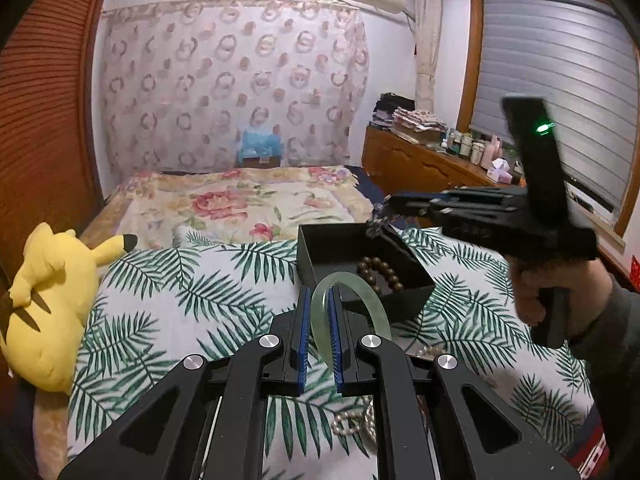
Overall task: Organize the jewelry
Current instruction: 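Carry the silver piece into the box and release while the left gripper brings the bangle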
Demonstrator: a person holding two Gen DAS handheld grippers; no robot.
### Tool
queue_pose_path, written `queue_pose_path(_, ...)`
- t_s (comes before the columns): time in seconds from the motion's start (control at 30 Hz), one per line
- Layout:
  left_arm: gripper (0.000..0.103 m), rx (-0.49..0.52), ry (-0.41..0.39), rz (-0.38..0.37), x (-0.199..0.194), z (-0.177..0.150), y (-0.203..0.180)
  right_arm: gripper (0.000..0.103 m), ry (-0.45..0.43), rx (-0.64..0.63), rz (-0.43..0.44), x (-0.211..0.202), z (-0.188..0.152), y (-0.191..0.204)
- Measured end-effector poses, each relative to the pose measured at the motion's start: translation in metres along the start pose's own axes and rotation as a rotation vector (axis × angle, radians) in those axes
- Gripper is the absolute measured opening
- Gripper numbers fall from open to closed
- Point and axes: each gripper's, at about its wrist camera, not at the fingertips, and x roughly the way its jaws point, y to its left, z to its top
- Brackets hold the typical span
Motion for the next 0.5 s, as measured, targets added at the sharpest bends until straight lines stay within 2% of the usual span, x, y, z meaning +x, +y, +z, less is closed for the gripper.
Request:
queue_pose_path(0.3, 0.008, 0.004, 0.015, 0.018, 0.01, 0.005, 0.003, 0.011, 0.018, -0.023, -0.048, 0.04, 0.015, 0.001)
queue_pose_path(0.5, 0.008, 0.003, 0.021, 0.026, 0.014, 0.005, 0.006, 0.012, 0.042, 0.003, -0.037, 0.053, 0.015, -0.001)
